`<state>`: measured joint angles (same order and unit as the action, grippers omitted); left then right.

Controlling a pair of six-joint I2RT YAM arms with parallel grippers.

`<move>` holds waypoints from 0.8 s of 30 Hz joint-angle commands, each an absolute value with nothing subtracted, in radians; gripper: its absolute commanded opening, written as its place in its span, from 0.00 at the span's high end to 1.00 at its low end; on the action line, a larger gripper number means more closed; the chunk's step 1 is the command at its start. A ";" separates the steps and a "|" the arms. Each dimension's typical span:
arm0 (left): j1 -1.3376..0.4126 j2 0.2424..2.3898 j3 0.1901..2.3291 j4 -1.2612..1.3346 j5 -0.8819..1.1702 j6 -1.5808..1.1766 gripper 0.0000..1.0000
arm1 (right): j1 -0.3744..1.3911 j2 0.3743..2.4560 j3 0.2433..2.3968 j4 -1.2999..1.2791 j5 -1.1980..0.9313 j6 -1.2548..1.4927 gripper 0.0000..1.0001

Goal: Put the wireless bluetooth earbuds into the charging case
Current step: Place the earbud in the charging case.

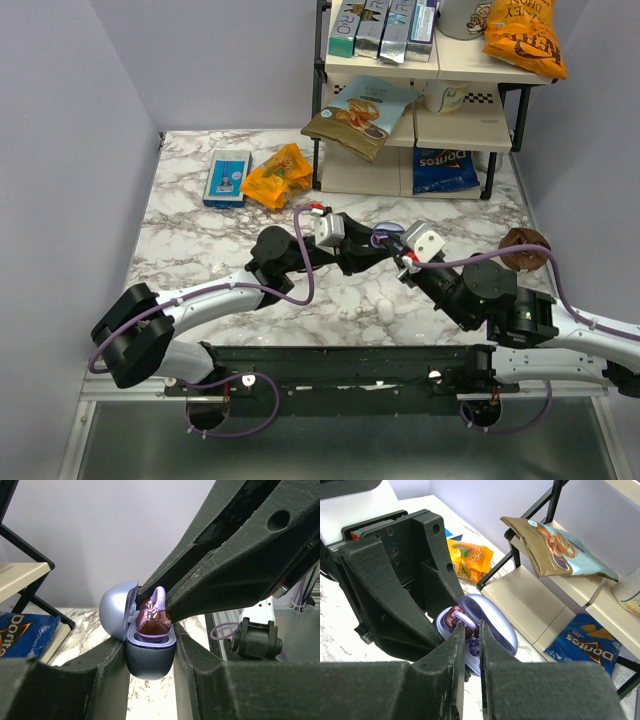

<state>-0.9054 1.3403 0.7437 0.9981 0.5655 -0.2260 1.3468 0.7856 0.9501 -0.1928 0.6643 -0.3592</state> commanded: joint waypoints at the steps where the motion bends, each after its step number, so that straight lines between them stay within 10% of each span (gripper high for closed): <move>1: -0.911 1.307 0.741 1.045 0.551 -0.199 1.00 | 1.348 0.799 0.977 -0.288 0.604 -0.331 0.99; 24: -0.911 1.298 0.744 1.049 0.548 -0.199 1.00 | 1.348 0.828 0.988 -0.376 0.588 -0.288 0.92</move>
